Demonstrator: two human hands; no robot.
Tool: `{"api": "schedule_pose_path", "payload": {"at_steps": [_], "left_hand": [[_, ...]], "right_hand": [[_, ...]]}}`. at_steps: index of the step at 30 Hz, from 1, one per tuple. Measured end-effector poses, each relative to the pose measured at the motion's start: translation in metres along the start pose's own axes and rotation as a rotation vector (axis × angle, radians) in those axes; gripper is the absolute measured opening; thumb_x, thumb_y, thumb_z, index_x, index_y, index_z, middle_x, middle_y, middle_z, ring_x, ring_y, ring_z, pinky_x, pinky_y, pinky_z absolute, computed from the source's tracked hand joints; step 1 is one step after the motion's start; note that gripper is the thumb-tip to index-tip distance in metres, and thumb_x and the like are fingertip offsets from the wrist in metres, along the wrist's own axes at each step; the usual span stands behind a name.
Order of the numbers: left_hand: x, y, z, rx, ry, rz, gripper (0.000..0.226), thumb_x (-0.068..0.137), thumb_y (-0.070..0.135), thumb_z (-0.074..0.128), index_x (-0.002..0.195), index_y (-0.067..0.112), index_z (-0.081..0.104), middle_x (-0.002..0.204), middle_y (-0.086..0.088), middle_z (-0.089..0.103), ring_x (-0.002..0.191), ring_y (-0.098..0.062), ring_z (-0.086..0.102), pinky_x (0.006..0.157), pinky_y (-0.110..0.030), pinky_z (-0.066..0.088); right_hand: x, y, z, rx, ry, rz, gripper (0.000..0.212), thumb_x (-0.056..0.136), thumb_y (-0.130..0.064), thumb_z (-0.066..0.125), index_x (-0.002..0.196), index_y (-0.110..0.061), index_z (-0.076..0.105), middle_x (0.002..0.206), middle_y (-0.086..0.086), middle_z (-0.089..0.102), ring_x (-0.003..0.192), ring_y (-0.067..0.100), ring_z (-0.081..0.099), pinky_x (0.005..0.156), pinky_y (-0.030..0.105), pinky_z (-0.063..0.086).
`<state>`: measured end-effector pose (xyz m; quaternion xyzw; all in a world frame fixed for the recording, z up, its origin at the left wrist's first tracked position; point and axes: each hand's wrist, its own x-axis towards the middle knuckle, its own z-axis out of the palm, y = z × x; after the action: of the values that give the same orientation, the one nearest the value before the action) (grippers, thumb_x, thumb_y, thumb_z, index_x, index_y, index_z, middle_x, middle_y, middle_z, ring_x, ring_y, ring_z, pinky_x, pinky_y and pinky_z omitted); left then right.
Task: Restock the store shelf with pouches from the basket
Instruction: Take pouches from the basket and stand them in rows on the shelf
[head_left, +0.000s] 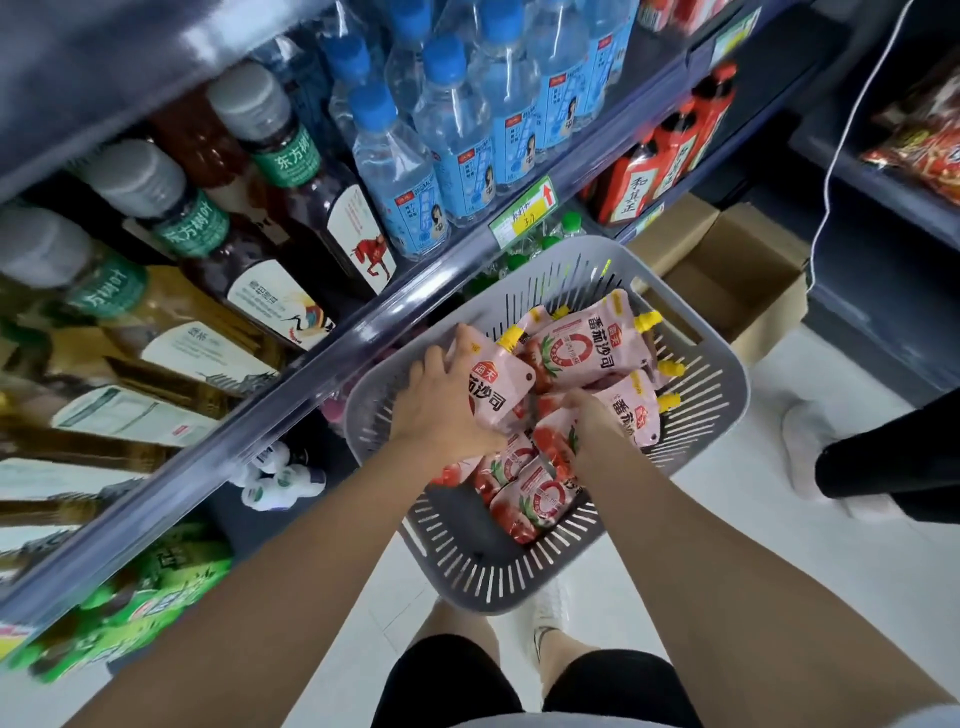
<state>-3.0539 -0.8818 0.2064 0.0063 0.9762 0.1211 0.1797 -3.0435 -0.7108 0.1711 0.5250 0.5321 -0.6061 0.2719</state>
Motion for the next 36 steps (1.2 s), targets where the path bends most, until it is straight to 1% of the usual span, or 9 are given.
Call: {"api": "schedule_pose_path", "payload": {"at_steps": [4, 9, 11, 13, 16, 20, 25, 31, 36], "left_hand": [[-0.014, 0.008, -0.017, -0.042, 0.100, -0.017, 0.133, 0.048, 0.065, 0.076, 0.145, 0.035, -0.010, 0.134, -0.011, 0.033, 0.124, -0.031, 0.035, 0.087, -0.045, 0.044], [-0.042, 0.012, -0.051, -0.106, 0.249, -0.057, 0.130, 0.048, 0.069, 0.072, 0.147, 0.033, -0.004, 0.133, -0.009, 0.032, 0.123, -0.032, 0.034, 0.089, -0.046, 0.044], [-0.057, 0.008, -0.071, -0.138, 0.326, -0.085, 0.131, 0.044, 0.073, 0.066, 0.148, 0.033, -0.003, 0.127, -0.006, 0.033, 0.119, -0.029, 0.035, 0.086, -0.042, 0.045], [-0.074, 0.002, -0.092, -0.153, 0.403, -0.115, 0.130, 0.042, 0.071, 0.063, 0.148, 0.035, -0.004, 0.125, -0.004, 0.032, 0.118, -0.028, 0.036, 0.081, -0.037, 0.045], [-0.102, -0.011, -0.126, -0.139, 0.510, -0.139, 0.130, 0.042, 0.069, 0.063, 0.147, 0.036, -0.004, 0.128, -0.005, 0.033, 0.115, -0.027, 0.041, 0.072, -0.032, 0.041], [-0.143, -0.028, -0.172, -0.059, 0.653, -0.157, 0.124, 0.040, 0.069, 0.061, 0.147, 0.032, 0.009, 0.117, 0.002, 0.035, 0.107, -0.023, 0.046, 0.072, -0.031, 0.043], [-0.195, -0.050, -0.218, -0.051, 0.620, -0.116, 0.110, 0.046, 0.067, 0.070, 0.141, 0.030, 0.030, 0.111, 0.005, 0.044, 0.105, -0.019, 0.044, 0.077, -0.032, 0.040], [-0.250, -0.082, -0.245, -0.149, 0.660, -0.026, 0.113, 0.052, 0.061, 0.076, 0.146, 0.031, 0.022, 0.118, 0.006, 0.042, 0.111, -0.017, 0.044, 0.084, -0.034, 0.044], [-0.290, -0.129, -0.283, -0.133, 0.828, -0.017, 0.112, 0.051, 0.064, 0.075, 0.144, 0.035, 0.022, 0.108, 0.008, 0.041, 0.106, -0.016, 0.044, 0.076, -0.034, 0.045]], "right_hand": [[-0.027, -0.012, -0.001, -0.103, 0.112, -0.109, 0.086, 0.067, -0.055, 0.069, 0.129, -0.002, 0.043, 0.101, 0.014, 0.051, 0.087, 0.025, 0.056, 0.066, 0.028, 0.046], [-0.060, -0.026, 0.002, -0.311, 0.098, -0.385, 0.105, 0.063, -0.053, 0.073, 0.144, -0.008, 0.025, 0.135, 0.015, 0.045, 0.122, 0.033, 0.047, 0.102, 0.044, 0.039], [-0.083, -0.033, 0.001, -0.496, 0.275, -0.612, 0.121, 0.062, -0.052, 0.076, 0.150, -0.011, 0.004, 0.147, 0.016, 0.028, 0.135, 0.034, 0.031, 0.106, 0.047, 0.031], [-0.114, -0.041, 0.006, -0.485, 0.267, -0.790, 0.127, 0.060, -0.045, 0.081, 0.150, -0.017, -0.004, 0.148, 0.018, 0.023, 0.136, 0.036, 0.027, 0.106, 0.051, 0.029], [-0.163, -0.048, 0.025, -0.348, 0.219, -0.952, 0.126, 0.056, -0.037, 0.084, 0.149, -0.025, 0.000, 0.140, 0.020, 0.033, 0.127, 0.041, 0.038, 0.102, 0.052, 0.033], [-0.231, -0.047, 0.050, -0.203, 0.211, -1.259, 0.118, 0.054, -0.030, 0.084, 0.148, -0.014, 0.014, 0.130, 0.022, 0.041, 0.115, 0.042, 0.044, 0.094, 0.048, 0.038], [-0.313, -0.045, 0.085, -0.085, 0.090, -1.623, 0.117, 0.052, -0.020, 0.083, 0.148, -0.013, 0.018, 0.134, 0.016, 0.040, 0.121, 0.033, 0.038, 0.101, 0.045, 0.033], [-0.395, -0.043, 0.128, 0.058, 0.005, -1.709, 0.111, 0.055, -0.019, 0.082, 0.147, -0.012, 0.021, 0.139, 0.014, 0.037, 0.125, 0.032, 0.037, 0.100, 0.041, 0.030], [-0.444, -0.037, 0.164, 0.003, -0.032, -1.666, 0.112, 0.057, -0.027, 0.083, 0.147, -0.019, 0.017, 0.141, 0.016, 0.033, 0.129, 0.037, 0.033, 0.101, 0.052, 0.031]]}}
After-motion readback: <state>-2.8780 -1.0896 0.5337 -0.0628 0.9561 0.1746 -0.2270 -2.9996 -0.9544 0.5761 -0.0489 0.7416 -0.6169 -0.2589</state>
